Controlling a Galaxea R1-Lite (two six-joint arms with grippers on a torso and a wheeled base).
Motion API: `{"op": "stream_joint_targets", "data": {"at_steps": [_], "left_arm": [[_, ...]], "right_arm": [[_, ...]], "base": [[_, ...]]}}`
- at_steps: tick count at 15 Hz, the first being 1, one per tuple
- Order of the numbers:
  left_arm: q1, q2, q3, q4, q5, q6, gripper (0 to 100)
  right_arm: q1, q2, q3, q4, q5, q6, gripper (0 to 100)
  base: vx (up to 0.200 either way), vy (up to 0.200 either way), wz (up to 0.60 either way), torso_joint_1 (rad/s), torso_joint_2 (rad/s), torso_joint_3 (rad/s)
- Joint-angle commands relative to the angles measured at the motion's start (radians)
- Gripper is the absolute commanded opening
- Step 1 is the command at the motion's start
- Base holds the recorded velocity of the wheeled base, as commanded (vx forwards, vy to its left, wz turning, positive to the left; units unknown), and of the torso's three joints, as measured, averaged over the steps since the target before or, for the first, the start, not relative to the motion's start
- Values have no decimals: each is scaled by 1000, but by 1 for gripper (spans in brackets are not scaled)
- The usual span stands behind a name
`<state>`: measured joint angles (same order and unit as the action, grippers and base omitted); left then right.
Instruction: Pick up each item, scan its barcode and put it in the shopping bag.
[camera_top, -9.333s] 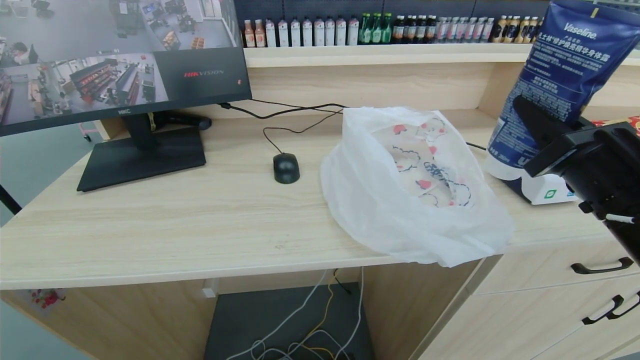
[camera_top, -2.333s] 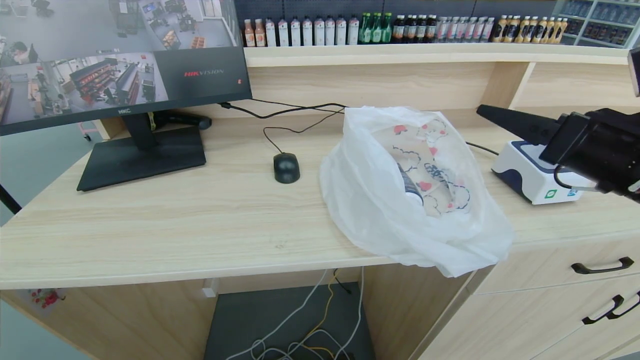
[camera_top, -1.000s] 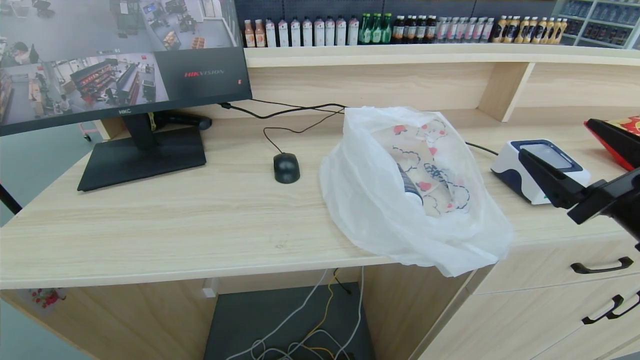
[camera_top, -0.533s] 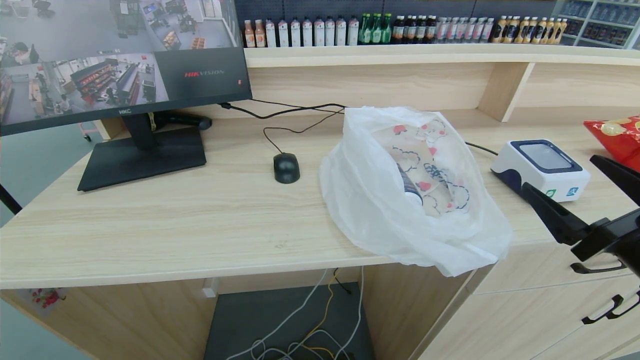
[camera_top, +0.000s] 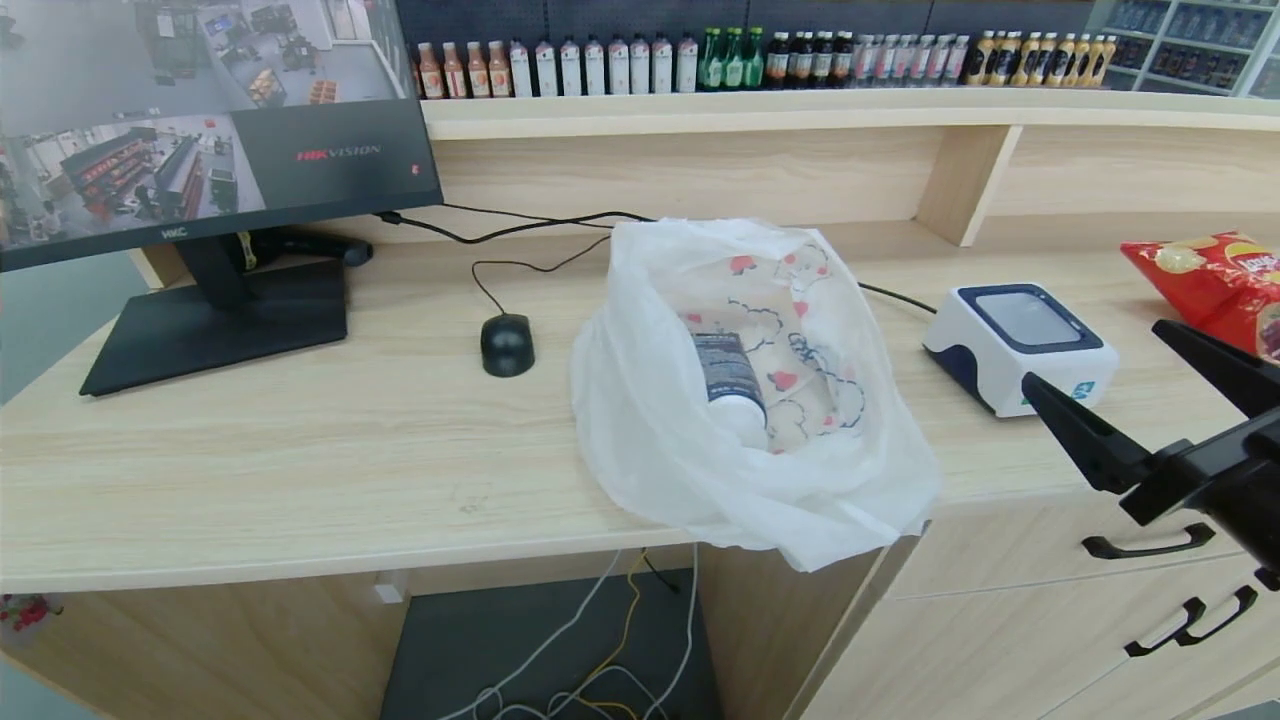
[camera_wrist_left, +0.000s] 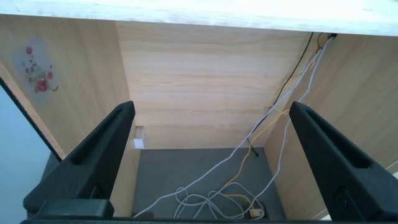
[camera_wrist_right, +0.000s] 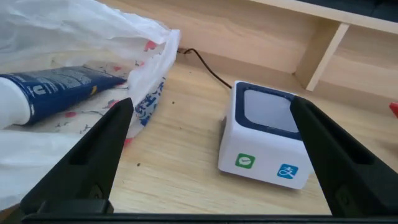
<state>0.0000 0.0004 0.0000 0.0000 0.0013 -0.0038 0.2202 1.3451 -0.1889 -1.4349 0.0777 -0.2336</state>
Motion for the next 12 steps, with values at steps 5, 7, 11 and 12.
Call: {"op": "stream_joint_targets", "data": {"at_steps": [5, 7, 11, 12], "left_arm": [[0, 0, 0, 0, 0, -1, 100], [0, 0, 0, 0, 0, -1, 100], [0, 0, 0, 2, 0, -2, 100], [0, 0, 0, 2, 0, -2, 100]], "right_arm": [[-7, 32, -23, -4, -2, 10, 100], [-7, 29, -20, -4, -2, 10, 100], [-1, 22, -3, -4, -1, 10, 100], [1, 23, -3, -4, -1, 10, 100]], "base": [[0, -200, 0, 3, 1, 3], [0, -200, 0, 2, 2, 0], [0, -200, 0, -1, 4, 1], [0, -200, 0, 2, -2, 2]]}}
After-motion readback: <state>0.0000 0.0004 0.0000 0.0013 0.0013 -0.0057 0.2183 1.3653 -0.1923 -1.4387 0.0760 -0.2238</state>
